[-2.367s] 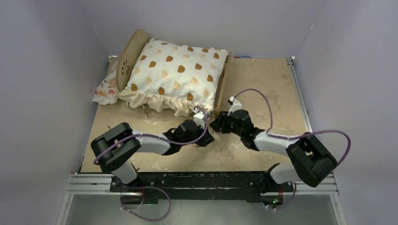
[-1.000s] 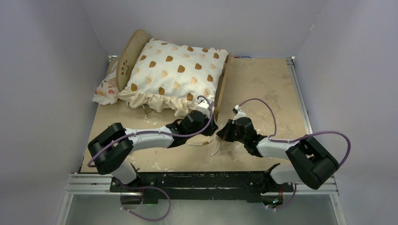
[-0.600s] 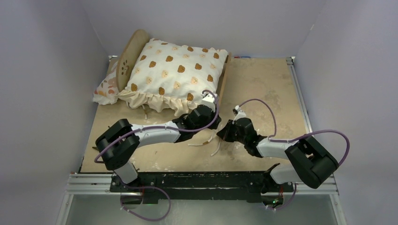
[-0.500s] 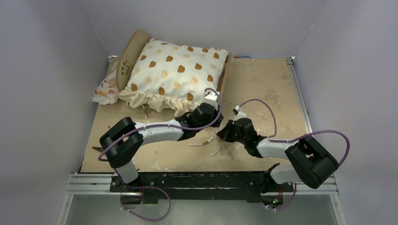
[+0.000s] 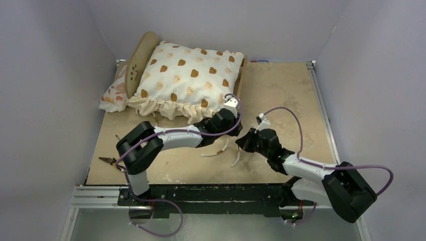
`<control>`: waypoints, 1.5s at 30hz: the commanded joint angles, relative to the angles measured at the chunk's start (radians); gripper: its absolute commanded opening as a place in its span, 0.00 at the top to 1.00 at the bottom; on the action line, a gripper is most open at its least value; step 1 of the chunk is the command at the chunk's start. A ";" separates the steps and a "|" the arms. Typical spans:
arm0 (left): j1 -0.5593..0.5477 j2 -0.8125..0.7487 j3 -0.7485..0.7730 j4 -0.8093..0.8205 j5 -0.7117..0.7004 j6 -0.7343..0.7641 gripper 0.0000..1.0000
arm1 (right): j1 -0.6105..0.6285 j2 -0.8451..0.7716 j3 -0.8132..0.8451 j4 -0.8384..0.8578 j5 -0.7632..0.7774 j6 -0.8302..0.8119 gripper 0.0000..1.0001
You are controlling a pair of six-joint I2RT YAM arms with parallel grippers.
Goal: Set up the pet bed
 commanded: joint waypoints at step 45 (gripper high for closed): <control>-0.109 -0.110 0.002 0.004 -0.022 -0.044 1.00 | 0.001 0.146 -0.041 0.060 -0.028 -0.014 1.00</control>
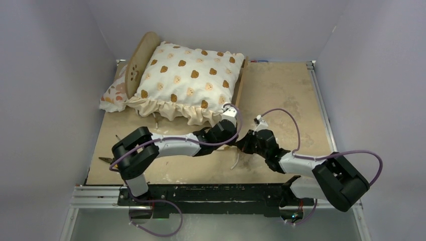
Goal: Set up the pet bed
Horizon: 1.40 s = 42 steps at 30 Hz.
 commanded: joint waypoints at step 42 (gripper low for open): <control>-0.016 -0.254 -0.036 -0.053 0.177 -0.001 0.58 | 0.002 -0.225 -0.010 -0.264 -0.047 -0.056 0.69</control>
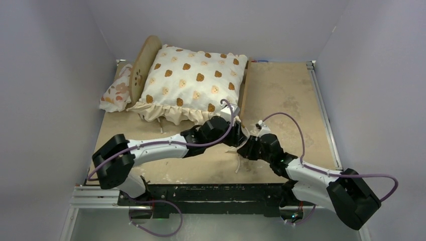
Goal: Set up the pet bed
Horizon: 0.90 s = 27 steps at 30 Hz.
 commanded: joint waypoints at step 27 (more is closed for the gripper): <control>-0.046 0.089 -0.282 0.245 -0.018 0.088 0.57 | -0.002 -0.237 0.151 -0.368 0.133 -0.004 0.48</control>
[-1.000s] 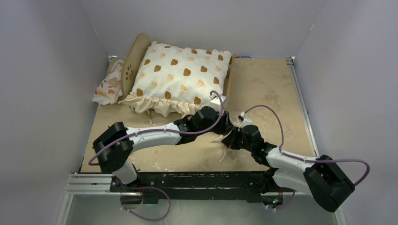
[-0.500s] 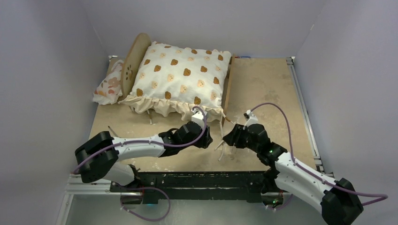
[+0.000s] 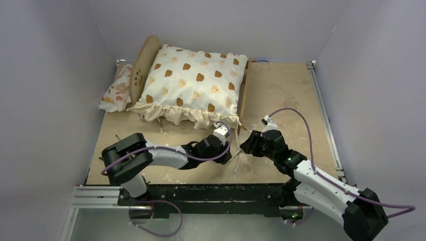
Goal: Set up the pet bed
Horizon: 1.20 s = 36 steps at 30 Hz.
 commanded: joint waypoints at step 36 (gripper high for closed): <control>-0.195 -0.059 0.054 -0.082 -0.302 0.204 0.59 | -0.001 0.009 0.048 0.014 0.071 -0.036 0.54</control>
